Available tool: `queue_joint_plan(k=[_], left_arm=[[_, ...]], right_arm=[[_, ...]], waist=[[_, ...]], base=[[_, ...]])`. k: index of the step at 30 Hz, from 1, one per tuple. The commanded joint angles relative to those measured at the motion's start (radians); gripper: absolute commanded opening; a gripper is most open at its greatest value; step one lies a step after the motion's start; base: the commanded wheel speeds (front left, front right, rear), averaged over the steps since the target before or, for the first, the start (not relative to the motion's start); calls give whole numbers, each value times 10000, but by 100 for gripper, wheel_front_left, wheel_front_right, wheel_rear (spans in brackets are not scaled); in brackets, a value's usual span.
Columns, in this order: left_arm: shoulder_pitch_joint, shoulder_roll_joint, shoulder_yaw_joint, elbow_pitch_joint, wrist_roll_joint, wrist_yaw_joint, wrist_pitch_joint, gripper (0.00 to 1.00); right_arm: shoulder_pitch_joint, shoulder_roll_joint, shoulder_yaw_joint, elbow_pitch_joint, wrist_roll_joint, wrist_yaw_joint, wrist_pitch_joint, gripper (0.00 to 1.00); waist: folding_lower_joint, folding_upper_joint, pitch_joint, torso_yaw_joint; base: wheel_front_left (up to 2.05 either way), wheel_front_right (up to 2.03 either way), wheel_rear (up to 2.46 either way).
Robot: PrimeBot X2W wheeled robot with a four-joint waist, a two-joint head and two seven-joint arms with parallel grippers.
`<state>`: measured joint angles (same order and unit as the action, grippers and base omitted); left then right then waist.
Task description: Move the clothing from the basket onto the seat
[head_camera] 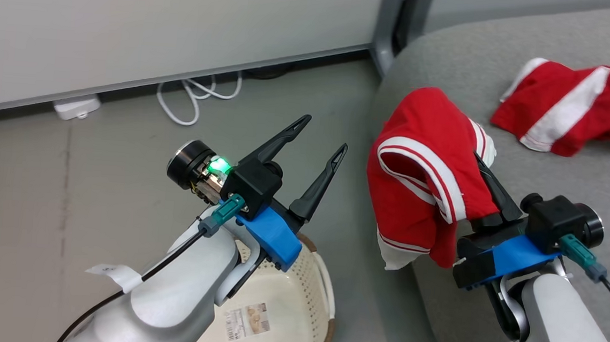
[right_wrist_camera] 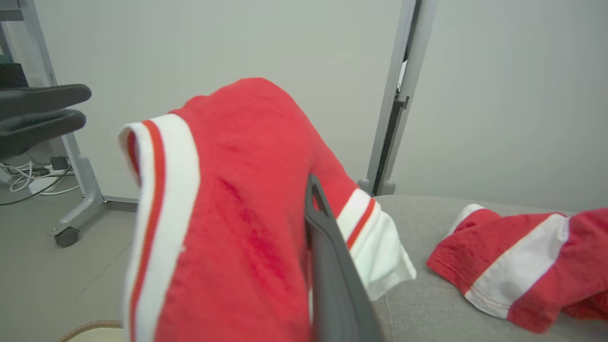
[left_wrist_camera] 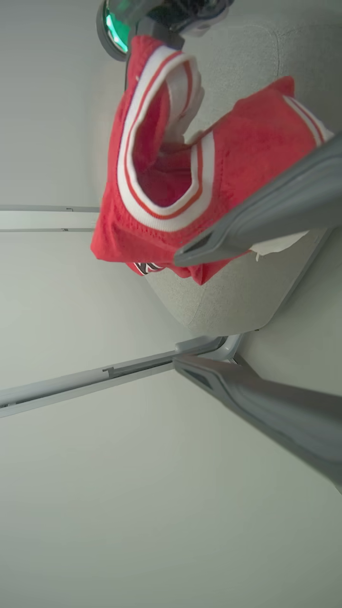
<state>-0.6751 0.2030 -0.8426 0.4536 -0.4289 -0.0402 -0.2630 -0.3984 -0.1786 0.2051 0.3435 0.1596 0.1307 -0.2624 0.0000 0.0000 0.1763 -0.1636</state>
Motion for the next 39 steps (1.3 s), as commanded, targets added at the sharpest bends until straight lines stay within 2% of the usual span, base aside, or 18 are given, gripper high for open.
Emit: queue_joint_plan(k=[1, 10, 18, 25, 30, 39], left_arm=[[100, 46, 34, -31, 68, -4, -24, 100], [60, -125, -163, 6, 158, -176, -25, 100], [-72, -379, -327, 197, 235, -296, -25, 100], [-147, -434, -319, 236, 268, -348, -25, 100], [-256, -422, -269, 167, 357, -309, -25, 100], [-787, -268, -291, 59, 631, -212, 75, 100]], right_arm=[[166, 73, -147, -134, -48, 1, -39, 0], [710, 251, -864, -549, -16, 1, -39, 0], [1177, 375, -1301, -839, -96, 1, -39, 0], [1160, 432, -1585, -1025, -54, 1, -39, 0], [535, 268, -1915, -1318, -50, 1, -39, 0], [-1916, -589, -2926, -1649, 83, 1, -37, 0]], waist=[[0, 0, 105, -628], [0, 0, 185, -1861], [0, 0, 265, -2441], [0, 0, 324, -2482], [0, 0, 543, -2323], [0, 0, 1819, -1850]], base=[[0, 0, 0], [0, 0, 0], [0, 0, 0], [0, 0, 0], [0, 0, 0], [0, 0, 0]])
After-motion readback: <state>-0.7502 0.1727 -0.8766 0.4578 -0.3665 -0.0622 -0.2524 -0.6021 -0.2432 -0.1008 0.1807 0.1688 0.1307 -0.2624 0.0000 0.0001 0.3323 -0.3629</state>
